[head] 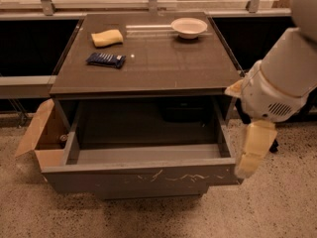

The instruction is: Close top drawer

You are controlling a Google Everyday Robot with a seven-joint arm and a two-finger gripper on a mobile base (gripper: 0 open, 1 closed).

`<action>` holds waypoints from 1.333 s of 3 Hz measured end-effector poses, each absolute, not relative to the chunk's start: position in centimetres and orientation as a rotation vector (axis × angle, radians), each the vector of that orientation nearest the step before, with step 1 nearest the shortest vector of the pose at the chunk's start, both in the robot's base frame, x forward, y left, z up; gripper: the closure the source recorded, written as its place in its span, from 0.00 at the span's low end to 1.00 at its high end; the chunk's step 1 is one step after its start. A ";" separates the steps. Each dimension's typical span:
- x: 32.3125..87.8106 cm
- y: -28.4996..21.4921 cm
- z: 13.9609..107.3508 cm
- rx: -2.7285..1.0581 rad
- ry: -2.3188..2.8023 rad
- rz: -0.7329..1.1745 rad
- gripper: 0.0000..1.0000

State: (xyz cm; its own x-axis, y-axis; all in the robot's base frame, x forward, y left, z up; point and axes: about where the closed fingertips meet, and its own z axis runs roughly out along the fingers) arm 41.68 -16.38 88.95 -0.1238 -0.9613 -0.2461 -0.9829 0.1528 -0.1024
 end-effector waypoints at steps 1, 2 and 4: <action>39.4 -13.3 83.2 -1.926 2.151 0.320 0.03; 37.9 -11.3 79.5 -1.942 2.141 0.438 0.26; 36.3 -9.7 71.4 -1.913 2.197 0.642 0.72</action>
Offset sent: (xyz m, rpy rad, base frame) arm -0.0555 0.0733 -0.1392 0.1944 0.2410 0.0982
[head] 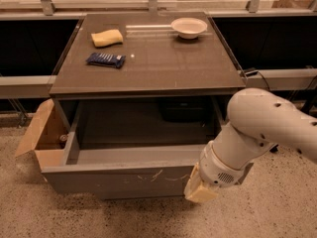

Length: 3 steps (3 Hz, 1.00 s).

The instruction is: Close top drawer

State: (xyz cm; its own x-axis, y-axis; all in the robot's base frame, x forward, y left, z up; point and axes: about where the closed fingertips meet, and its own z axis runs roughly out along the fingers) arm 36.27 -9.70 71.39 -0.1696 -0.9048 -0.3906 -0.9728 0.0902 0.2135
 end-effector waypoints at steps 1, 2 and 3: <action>36.2 -9.7 70.4 -1.904 2.213 0.668 0.95; 37.0 -9.9 69.1 -1.920 2.256 0.555 1.00; 39.6 -10.2 68.2 -1.945 2.242 0.385 0.84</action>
Offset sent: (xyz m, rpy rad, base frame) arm 0.0213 -0.0064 -0.0432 -0.1933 -0.0684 -0.0444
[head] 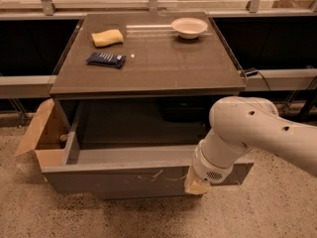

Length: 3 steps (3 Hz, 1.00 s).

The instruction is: Close top drawer

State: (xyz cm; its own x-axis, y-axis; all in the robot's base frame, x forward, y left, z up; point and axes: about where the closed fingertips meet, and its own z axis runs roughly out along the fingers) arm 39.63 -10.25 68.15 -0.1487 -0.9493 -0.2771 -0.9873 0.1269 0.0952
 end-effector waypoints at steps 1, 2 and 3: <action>43.0 -10.5 68.6 -1.973 2.163 0.226 0.53; 45.3 -11.1 67.7 -1.977 2.132 0.238 0.29; 46.4 -11.7 66.8 -1.974 2.121 0.258 0.06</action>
Offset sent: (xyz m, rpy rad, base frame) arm 0.0847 -0.0172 -0.0184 0.0067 -0.1338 0.0622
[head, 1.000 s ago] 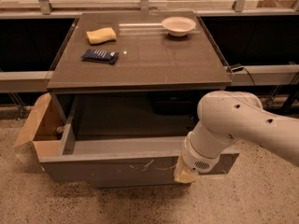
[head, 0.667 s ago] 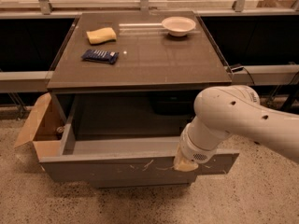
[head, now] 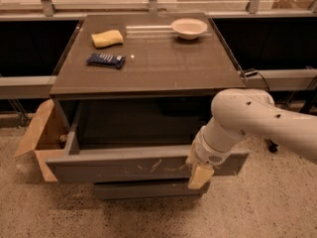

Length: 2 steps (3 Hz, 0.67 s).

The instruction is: Close top drawer

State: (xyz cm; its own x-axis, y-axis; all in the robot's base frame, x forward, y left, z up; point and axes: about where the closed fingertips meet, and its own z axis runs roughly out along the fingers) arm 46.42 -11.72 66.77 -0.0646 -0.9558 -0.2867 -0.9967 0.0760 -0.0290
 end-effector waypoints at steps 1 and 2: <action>48.1 -12.2 66.3 -1.986 2.094 0.245 0.00; 49.7 -12.7 66.5 -1.983 2.055 0.226 0.00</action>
Offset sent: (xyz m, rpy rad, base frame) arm 0.0530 -0.0171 0.0019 0.0305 -0.0936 0.0427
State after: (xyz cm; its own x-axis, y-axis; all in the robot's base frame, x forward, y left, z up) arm 49.70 -12.73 66.53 -0.0216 -0.9528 -0.3029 -0.9958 0.0475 -0.0783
